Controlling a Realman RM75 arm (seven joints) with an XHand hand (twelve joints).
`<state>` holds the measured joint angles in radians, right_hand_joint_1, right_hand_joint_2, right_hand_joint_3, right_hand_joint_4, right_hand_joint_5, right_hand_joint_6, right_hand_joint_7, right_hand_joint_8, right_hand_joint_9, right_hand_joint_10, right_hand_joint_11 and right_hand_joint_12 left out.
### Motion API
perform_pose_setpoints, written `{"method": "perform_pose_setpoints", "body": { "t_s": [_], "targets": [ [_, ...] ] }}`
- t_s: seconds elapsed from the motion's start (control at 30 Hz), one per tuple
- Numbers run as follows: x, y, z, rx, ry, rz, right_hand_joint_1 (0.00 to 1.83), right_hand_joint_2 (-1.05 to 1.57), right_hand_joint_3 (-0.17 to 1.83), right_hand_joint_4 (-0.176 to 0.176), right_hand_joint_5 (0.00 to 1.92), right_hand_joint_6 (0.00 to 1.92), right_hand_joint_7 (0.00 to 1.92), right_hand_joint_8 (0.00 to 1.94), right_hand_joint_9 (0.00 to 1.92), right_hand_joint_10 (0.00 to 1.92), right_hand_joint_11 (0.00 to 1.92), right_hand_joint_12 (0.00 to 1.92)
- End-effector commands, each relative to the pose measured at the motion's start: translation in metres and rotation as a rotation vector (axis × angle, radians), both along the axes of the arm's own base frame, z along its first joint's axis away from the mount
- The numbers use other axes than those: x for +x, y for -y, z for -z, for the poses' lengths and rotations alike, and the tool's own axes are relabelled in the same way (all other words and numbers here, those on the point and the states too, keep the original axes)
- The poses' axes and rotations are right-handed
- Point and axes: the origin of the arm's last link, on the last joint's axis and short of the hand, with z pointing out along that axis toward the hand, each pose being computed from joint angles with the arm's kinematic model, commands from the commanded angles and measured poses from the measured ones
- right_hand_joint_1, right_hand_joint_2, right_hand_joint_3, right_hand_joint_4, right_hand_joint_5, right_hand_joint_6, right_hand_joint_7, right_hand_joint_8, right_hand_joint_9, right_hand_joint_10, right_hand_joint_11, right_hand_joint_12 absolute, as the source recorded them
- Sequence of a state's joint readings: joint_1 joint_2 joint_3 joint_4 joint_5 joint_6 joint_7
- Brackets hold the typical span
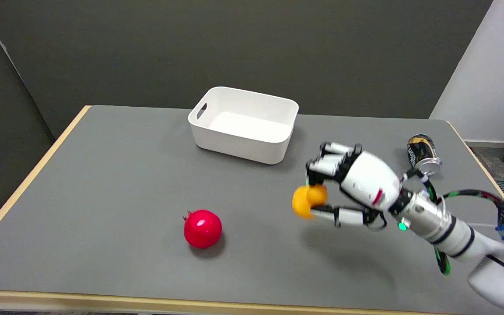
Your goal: Place the yellow duck into the white box.
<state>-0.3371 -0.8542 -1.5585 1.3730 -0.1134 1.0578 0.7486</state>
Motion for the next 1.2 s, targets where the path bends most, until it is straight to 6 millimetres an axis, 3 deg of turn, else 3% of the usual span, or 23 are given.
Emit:
{"method": "perform_pose_setpoints", "body": {
  "t_s": [0.03, 0.17, 0.3, 0.4, 0.57, 0.73, 0.87, 1.03, 1.2],
  "targets": [
    [0.057, 0.099, -0.034, -0.281, 0.230, -0.197, 1.21, 1.07, 0.35, -0.176, 0.61, 1.41, 0.90, 1.40, 0.76, 1.36, 0.40, 1.49],
    [0.075, 0.120, -0.048, -0.342, 0.328, -0.238, 1.21, 1.07, 0.36, -0.176, 0.61, 1.42, 0.90, 1.39, 0.76, 1.36, 0.41, 1.49],
    [0.102, 0.154, -0.053, -0.354, 0.442, -0.266, 1.21, 1.07, 0.36, -0.176, 0.61, 1.42, 0.91, 1.38, 0.77, 1.36, 0.41, 1.49],
    [0.123, 0.181, -0.048, -0.343, 0.477, -0.274, 1.21, 1.06, 0.37, -0.176, 0.61, 1.42, 0.91, 1.38, 0.77, 1.36, 0.41, 1.49],
    [0.129, 0.223, -0.026, -0.332, 0.448, -0.210, 1.21, 1.06, 0.37, -0.176, 0.61, 1.42, 0.91, 1.38, 0.77, 1.37, 0.41, 1.48],
    [0.116, 0.259, 0.005, -0.325, 0.431, -0.123, 1.21, 1.07, 0.36, -0.176, 0.61, 1.42, 0.91, 1.39, 0.77, 1.37, 0.40, 1.47],
    [0.094, 0.277, 0.017, -0.359, 0.412, -0.020, 1.21, 1.06, 0.37, -0.176, 0.61, 1.42, 0.91, 1.39, 0.76, 1.36, 0.39, 1.46],
    [0.061, 0.290, 0.031, -0.402, 0.347, 0.150, 1.21, 1.04, 0.41, -0.176, 0.62, 1.42, 0.91, 1.39, 0.76, 1.36, 0.37, 1.43],
    [0.037, 0.289, 0.033, -0.430, 0.307, 0.237, 1.21, 1.02, 0.45, -0.176, 0.63, 1.42, 0.91, 1.39, 0.75, 1.36, 0.32, 1.37]
  ]
}}
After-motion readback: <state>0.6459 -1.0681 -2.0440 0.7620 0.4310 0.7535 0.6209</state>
